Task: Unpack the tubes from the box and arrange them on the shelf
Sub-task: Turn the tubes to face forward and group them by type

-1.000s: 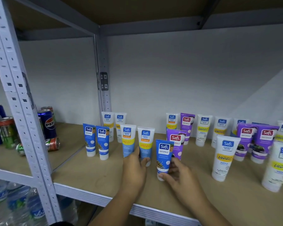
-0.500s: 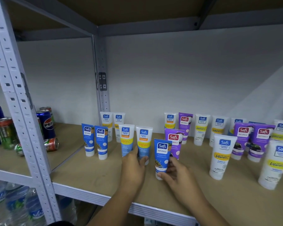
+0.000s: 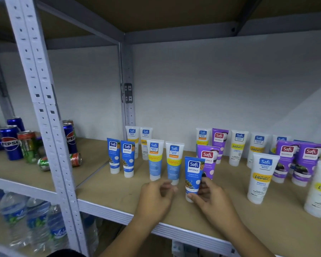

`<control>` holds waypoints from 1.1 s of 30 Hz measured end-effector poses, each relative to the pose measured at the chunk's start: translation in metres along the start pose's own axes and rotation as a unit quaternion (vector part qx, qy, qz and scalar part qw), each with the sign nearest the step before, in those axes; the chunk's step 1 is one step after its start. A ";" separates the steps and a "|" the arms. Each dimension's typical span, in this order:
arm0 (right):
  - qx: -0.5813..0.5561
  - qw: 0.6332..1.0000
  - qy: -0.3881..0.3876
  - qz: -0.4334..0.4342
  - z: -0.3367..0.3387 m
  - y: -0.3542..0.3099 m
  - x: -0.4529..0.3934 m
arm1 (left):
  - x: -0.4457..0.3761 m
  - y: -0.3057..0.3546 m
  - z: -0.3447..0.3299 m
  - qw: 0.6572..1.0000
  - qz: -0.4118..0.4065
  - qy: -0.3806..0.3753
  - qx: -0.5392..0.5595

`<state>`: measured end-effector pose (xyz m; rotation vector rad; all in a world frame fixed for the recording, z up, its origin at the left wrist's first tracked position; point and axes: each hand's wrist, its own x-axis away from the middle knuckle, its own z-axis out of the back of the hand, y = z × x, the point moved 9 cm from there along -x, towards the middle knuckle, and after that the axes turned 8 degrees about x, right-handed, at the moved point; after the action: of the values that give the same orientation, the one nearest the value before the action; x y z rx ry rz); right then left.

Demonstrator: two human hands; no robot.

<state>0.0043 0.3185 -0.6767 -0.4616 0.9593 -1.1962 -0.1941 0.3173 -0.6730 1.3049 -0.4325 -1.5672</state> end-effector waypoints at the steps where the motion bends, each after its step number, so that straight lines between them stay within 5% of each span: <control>1: 0.003 1.000 -0.001 0.002 -0.001 -0.002 0.000 | 0.005 0.008 0.003 0.998 -0.036 -0.043 -0.015; 5: 0.011 1.000 -0.002 0.011 -0.012 -0.010 -0.002 | 0.029 0.015 0.009 0.951 -0.150 -0.248 -0.105; 10: 0.019 0.998 -0.030 0.042 -0.050 -0.040 -0.010 | 0.033 -0.015 0.047 0.926 -0.147 -0.316 -0.144; 21: 0.000 0.996 -0.055 0.071 -0.156 -0.095 -0.047 | 0.015 -0.072 0.160 0.976 -0.096 -0.144 -0.134; 33: -0.009 0.997 -0.048 0.064 -0.224 -0.118 -0.083 | 0.020 -0.077 0.167 0.978 -0.151 -0.090 -0.115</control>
<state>-0.2510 0.3936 -0.6794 -0.4607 0.9038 -1.0419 -0.3749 0.2815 -0.6846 1.0898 -0.1593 -1.9376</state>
